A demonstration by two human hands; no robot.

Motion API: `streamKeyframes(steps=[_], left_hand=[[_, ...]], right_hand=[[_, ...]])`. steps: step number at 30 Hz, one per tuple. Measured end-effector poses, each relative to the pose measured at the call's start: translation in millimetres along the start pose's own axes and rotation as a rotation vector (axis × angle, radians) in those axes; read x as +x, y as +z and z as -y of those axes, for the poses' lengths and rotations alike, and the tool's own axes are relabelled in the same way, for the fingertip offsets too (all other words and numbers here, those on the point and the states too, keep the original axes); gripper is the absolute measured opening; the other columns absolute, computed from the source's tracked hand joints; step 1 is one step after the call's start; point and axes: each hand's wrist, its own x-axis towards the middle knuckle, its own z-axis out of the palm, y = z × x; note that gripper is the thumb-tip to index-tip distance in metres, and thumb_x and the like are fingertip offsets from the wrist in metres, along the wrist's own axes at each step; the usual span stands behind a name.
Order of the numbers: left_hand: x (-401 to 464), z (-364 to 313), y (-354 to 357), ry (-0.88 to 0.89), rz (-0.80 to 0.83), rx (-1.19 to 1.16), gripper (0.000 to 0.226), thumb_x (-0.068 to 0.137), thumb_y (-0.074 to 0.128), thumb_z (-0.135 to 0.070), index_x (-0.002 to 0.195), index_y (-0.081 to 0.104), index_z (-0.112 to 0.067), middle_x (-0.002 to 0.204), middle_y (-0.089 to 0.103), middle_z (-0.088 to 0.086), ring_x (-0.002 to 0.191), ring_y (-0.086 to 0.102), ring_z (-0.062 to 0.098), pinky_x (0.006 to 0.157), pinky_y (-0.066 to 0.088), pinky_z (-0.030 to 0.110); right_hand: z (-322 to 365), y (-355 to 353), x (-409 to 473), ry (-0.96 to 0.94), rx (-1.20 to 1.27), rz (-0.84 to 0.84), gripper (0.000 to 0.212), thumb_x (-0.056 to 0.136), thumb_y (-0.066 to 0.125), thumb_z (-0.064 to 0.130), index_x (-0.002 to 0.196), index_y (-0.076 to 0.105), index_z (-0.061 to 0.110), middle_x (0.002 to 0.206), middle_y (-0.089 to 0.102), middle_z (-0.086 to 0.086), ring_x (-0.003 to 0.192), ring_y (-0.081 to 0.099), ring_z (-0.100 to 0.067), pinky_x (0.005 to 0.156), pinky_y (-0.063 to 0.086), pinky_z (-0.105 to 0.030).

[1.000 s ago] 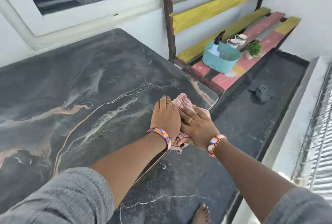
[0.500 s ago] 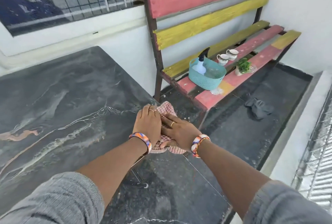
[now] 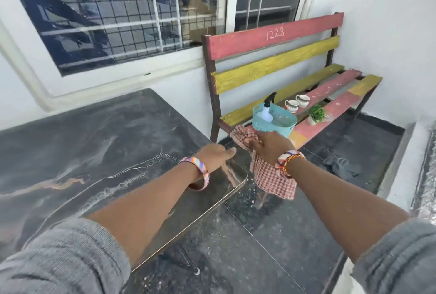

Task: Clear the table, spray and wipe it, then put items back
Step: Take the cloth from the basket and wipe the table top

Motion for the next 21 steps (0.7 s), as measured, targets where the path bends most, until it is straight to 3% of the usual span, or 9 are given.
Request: streamKeyframes(steps=[4, 6, 9, 12, 14, 16, 18, 19, 21], left_hand=[[-14.3, -4.9, -30.6, -0.068, 0.03, -0.486, 0.049, 0.087, 0.052, -0.045, 0.12, 0.057, -0.008, 0.123, 0.057, 0.01, 0.111, 0.05, 0.024, 0.099, 0.03, 0.04], [-20.9, -0.9, -44.4, -0.02, -0.014, -0.581, 0.052, 0.084, 0.055, -0.048, 0.119, 0.059, -0.011, 0.12, 0.06, 0.006, 0.11, 0.052, 0.022, 0.101, 0.03, 0.043], [-27.3, 9.3, -59.8, 0.034, -0.091, -0.658, 0.037, 0.081, 0.061, -0.043, 0.102, 0.064, -0.012, 0.109, 0.06, 0.006, 0.105, 0.053, 0.019, 0.09, 0.034, 0.035], [-24.2, 24.1, -66.7, 0.097, -0.143, -0.698, 0.027, 0.081, 0.067, -0.025, 0.064, 0.05, -0.014, 0.075, 0.06, 0.004, 0.068, 0.06, 0.008, 0.057, 0.047, 0.011], [-25.9, 28.9, -71.9, 0.12, -0.182, -0.724, 0.023, 0.079, 0.069, -0.019, 0.063, 0.053, -0.014, 0.052, 0.063, -0.007, 0.043, 0.059, -0.004, 0.035, 0.04, 0.004], [-30.7, 29.6, -75.1, 0.141, -0.202, -0.717, 0.009, 0.079, 0.069, -0.018, 0.079, 0.062, -0.013, 0.056, 0.067, -0.014, 0.042, 0.059, -0.01, 0.034, 0.04, 0.003], [-31.6, 28.3, -76.6, 0.17, -0.205, -0.791, 0.023, 0.078, 0.07, -0.019, 0.099, 0.064, -0.01, 0.076, 0.072, -0.01, 0.058, 0.065, -0.007, 0.049, 0.049, 0.004], [-32.1, 26.2, -77.5, 0.16, -0.222, -0.839, 0.033, 0.077, 0.072, -0.021, 0.105, 0.062, -0.009, 0.093, 0.073, -0.004, 0.077, 0.068, 0.0, 0.067, 0.055, 0.011], [-32.2, 19.8, -79.0, 0.11, -0.216, -0.947, 0.067, 0.069, 0.078, -0.032, 0.124, 0.053, -0.004, 0.125, 0.062, 0.01, 0.112, 0.06, 0.021, 0.099, 0.048, 0.033]], right_hand=[[61.2, -33.3, 16.5, -0.089, 0.298, -0.029, 0.038, 0.093, 0.044, 0.047, 0.071, 0.055, 0.019, 0.084, 0.064, -0.017, 0.083, 0.058, -0.031, 0.063, 0.034, -0.032], [89.1, -46.4, 19.7, -0.076, 0.441, -0.02, 0.045, 0.087, 0.045, 0.055, 0.058, 0.046, 0.021, 0.065, 0.054, -0.007, 0.069, 0.05, -0.027, 0.057, 0.029, -0.033], [115.1, -54.9, 24.2, 0.037, 0.633, 0.056, 0.06, 0.083, 0.028, 0.073, 0.081, 0.059, 0.021, 0.075, 0.057, -0.009, 0.073, 0.053, -0.022, 0.072, 0.037, -0.033], [131.5, -54.0, 28.0, 0.115, 0.812, 0.109, 0.078, 0.088, 0.023, 0.069, 0.124, 0.057, 0.008, 0.126, 0.056, -0.021, 0.111, 0.055, -0.032, 0.102, 0.038, -0.043], [140.1, -52.9, 27.3, 0.102, 0.952, 0.095, 0.07, 0.095, 0.026, 0.057, 0.114, 0.065, 0.003, 0.136, 0.05, -0.018, 0.117, 0.052, -0.03, 0.107, 0.034, -0.044], [146.4, -54.8, 25.5, 0.123, 1.095, 0.068, 0.054, 0.098, 0.033, 0.041, 0.106, 0.069, 0.001, 0.129, 0.055, -0.02, 0.105, 0.054, -0.025, 0.098, 0.038, -0.037], [149.3, -58.2, 25.1, 0.138, 1.224, 0.019, 0.033, 0.095, 0.045, 0.019, 0.107, 0.066, -0.004, 0.12, 0.061, -0.022, 0.095, 0.055, -0.022, 0.095, 0.044, -0.04], [149.6, -59.6, 25.1, 0.137, 1.273, -0.02, 0.027, 0.09, 0.05, 0.007, 0.108, 0.064, -0.008, 0.116, 0.062, -0.023, 0.092, 0.057, -0.022, 0.096, 0.046, -0.04], [148.3, -63.1, 23.0, 0.147, 1.321, -0.094, 0.031, 0.081, 0.057, -0.009, 0.112, 0.061, -0.011, 0.106, 0.064, -0.02, 0.086, 0.059, -0.019, 0.086, 0.051, -0.032]])
